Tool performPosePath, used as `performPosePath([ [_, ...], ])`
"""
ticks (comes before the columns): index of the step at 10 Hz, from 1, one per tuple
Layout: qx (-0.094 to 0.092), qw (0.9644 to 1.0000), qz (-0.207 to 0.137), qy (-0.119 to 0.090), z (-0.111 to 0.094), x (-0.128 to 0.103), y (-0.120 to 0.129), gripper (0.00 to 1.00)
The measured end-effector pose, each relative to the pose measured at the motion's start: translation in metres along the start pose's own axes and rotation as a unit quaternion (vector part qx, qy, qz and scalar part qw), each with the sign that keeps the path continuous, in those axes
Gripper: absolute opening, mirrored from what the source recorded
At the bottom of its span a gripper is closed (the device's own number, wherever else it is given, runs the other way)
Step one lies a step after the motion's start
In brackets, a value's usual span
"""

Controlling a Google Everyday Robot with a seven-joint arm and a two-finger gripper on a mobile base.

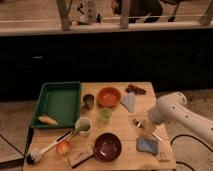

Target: Place fork in purple bowl

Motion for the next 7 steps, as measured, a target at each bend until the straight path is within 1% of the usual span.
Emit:
performPosePath([
  [2,-0.001,0.9999,0.014,0.000,0.007,0.000,-0.001,0.80],
  [3,-0.005,0.9998,0.020,0.000,0.014,0.001,-0.001,0.75],
  [5,-0.016,0.9995,0.029,0.003,0.029,0.005,-0.001,0.58],
  [6,-0.025,0.9990,0.037,0.002,0.035,0.009,0.000,0.46],
  [7,-0.025,0.9987,0.044,-0.002,0.039,0.012,-0.005,0.37],
])
